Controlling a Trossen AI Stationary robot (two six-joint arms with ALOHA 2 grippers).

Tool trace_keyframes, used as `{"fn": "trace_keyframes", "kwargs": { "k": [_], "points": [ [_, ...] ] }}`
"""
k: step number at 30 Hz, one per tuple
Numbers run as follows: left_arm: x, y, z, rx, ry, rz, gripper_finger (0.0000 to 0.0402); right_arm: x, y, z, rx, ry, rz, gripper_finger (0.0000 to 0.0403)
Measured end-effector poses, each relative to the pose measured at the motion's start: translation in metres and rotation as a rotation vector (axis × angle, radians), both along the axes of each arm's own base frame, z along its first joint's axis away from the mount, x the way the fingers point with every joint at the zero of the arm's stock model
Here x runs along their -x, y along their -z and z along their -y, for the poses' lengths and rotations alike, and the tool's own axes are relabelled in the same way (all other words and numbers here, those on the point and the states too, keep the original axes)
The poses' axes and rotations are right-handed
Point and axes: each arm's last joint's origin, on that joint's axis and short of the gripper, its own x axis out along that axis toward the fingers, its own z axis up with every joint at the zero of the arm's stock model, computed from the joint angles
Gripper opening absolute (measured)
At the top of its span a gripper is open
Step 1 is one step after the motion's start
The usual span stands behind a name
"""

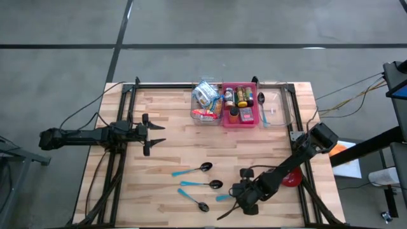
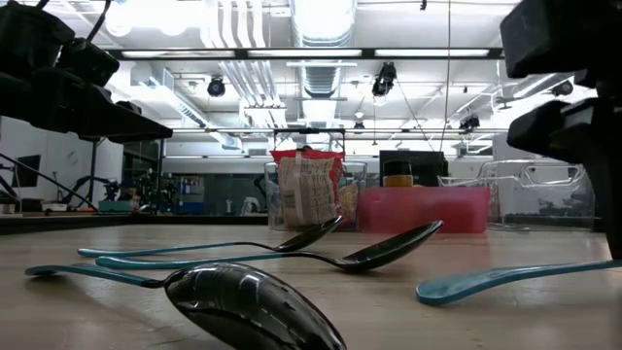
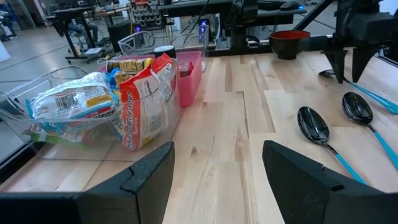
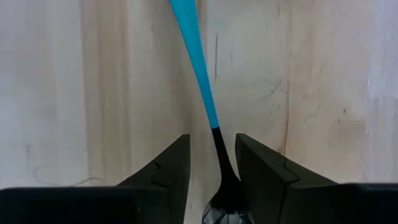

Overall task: Pick & Place Food Item
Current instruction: Put the blue spoon into the right transparent bin

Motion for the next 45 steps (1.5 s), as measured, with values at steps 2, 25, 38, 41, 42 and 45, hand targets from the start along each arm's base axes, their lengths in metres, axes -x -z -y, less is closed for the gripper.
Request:
{"fn": "trace_keyframes", "kwargs": {
  "k": [2, 25, 38, 41, 42, 45],
  "points": [
    [0.0, 0.0, 0.0, 0.0, 0.0, 0.0, 0.0244, 0.0018, 0.0031, 0.0013, 0.01, 0.0, -0.012, 0.0125],
    [0.0, 0.0, 0.0, 0.002, 0.0, 0.0, 0.0244, 0.0057, 0.0102, 0.0052, 0.038, 0.007, 0.0, 0.0125],
    [0.0, 0.0, 0.0, -0.001, 0.0, 0.0, 0.0244, 0.0057, 0.0108, 0.0053, 0.041, 0.007, -0.001, 0.0125],
    [0.0, 0.0, 0.0, -0.001, 0.0, 0.0, 0.0244, 0.0058, 0.0109, 0.0053, 0.042, 0.007, 0.0, 0.0125],
    [0.0, 0.0, 0.0, -0.001, 0.0, 0.0, 0.0244, 0.0058, 0.0109, 0.0053, 0.042, 0.007, 0.0, 0.0125],
    [0.0, 0.0, 0.0, -0.001, 0.0, 0.0, 0.0244, 0.0058, 0.0109, 0.0054, 0.043, 0.005, -0.001, 0.0113]
  ]
}}
